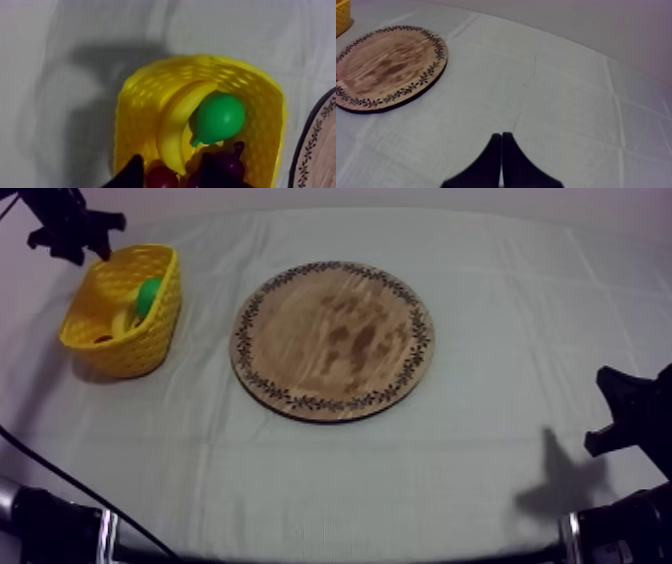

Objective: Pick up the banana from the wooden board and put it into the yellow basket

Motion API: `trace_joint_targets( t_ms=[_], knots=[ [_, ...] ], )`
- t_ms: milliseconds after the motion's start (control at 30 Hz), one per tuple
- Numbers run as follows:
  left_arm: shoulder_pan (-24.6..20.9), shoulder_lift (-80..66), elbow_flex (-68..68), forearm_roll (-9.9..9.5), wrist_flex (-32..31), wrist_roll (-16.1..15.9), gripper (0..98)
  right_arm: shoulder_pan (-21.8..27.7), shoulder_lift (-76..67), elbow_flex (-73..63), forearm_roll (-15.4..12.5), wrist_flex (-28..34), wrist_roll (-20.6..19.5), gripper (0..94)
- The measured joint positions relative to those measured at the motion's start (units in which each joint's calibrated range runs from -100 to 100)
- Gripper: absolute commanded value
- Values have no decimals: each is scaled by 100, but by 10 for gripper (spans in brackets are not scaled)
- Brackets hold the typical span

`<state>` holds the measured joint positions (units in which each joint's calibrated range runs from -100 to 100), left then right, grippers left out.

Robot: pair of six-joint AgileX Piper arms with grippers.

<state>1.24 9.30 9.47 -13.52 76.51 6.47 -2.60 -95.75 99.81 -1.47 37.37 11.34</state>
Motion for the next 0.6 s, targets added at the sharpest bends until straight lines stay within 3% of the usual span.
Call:
trace_joint_targets(
  t_ms=[300,600],
  knots=[
    [72,-835,390,24,-654,-27,95,0,0,0,0,0,0,3],
    [194,-2338,1140,220,-1190,-284,7,0,0,0,0,0,0,3]
  ],
)
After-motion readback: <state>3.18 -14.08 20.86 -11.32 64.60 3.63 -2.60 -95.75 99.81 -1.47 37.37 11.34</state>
